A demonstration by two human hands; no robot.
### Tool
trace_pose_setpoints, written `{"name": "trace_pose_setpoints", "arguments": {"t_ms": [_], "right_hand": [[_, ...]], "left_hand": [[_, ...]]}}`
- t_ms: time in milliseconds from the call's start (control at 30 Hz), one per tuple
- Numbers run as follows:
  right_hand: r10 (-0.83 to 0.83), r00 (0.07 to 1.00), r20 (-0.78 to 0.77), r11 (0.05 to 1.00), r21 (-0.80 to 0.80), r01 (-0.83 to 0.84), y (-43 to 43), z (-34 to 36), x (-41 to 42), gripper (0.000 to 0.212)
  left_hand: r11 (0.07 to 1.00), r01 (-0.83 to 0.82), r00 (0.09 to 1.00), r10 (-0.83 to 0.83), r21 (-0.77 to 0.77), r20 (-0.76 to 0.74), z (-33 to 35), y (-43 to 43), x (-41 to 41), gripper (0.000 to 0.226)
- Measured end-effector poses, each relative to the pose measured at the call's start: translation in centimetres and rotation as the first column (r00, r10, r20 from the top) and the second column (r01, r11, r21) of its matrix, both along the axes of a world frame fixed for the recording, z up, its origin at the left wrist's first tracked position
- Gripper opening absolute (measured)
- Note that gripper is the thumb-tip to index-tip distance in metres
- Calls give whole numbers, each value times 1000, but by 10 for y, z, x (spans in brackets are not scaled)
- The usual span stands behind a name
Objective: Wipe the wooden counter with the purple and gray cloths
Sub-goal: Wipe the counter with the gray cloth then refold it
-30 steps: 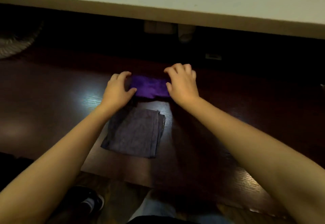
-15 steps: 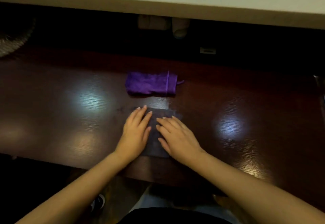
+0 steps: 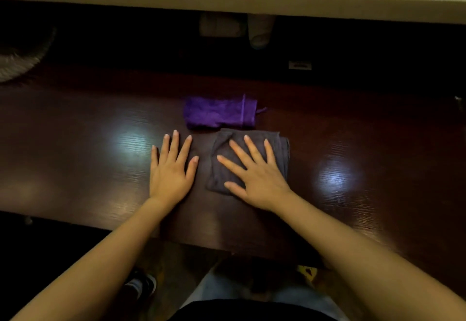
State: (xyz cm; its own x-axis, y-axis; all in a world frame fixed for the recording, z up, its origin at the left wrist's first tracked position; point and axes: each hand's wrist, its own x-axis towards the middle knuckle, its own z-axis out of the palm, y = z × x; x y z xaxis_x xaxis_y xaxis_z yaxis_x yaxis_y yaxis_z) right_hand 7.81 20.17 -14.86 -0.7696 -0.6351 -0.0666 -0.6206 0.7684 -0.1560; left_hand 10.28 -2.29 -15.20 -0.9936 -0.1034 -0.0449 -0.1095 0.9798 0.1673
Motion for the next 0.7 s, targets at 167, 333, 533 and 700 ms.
{"name": "trace_pose_setpoints", "arguments": {"t_ms": [167,333,533,700], "right_hand": [[15,1000,-23,999,-42,-16,2,2,37,62],[113,993,-42,992,-51,-115,61,2,94,63],[-187,982,-22,982,20,188,44,-1,11,62],[-138,990,-41,990,-25,137,37,3,67,62]], "left_hand": [[1000,5,1000,-5,-18,-16,-3,-1,-1,59],[1000,7,1000,-8,-24,-29,-5,0,-1,60],[1000,-27,999,27,13,-18,-4,7,-2,61],[997,33,998,-29,75,-53,1,47,4,58]]}}
